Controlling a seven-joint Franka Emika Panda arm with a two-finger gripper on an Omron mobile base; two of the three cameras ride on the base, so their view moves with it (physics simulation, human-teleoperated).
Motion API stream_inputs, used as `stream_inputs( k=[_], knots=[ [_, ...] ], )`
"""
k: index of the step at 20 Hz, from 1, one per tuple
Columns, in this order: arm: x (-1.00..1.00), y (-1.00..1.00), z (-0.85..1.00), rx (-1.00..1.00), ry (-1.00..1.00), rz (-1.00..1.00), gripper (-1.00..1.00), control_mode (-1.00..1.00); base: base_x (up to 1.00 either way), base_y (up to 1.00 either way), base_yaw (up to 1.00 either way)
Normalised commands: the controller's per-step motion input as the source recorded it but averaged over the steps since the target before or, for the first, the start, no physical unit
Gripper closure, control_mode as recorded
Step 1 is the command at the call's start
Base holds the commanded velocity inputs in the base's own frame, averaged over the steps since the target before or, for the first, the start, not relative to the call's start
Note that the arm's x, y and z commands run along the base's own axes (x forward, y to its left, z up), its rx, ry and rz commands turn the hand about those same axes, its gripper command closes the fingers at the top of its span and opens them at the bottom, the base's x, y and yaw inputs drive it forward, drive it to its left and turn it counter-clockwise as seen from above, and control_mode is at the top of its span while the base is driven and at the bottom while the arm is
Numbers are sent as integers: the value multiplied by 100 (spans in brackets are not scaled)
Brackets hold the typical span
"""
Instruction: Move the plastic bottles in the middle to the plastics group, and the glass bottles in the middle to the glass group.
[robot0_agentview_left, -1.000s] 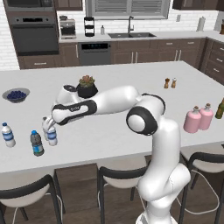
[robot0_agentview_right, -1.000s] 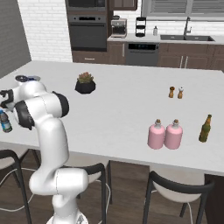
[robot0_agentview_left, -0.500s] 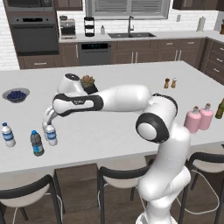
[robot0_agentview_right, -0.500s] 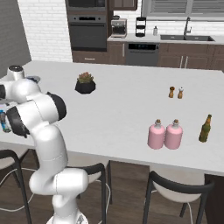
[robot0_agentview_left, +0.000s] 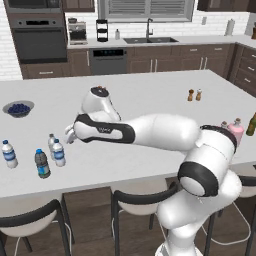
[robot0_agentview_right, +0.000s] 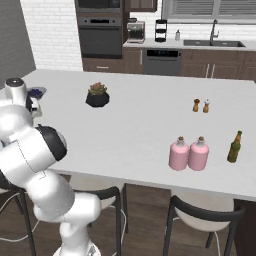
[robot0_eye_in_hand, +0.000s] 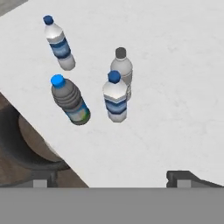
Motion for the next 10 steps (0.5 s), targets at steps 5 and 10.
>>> stream_inputs(
  k=[5,10],
  knots=[
    [-5,-76,0,5,0,-15,-100,-100,0,0,0],
    [0,-84,0,10,0,-17,-100,-100,0,0,0]
  ],
)
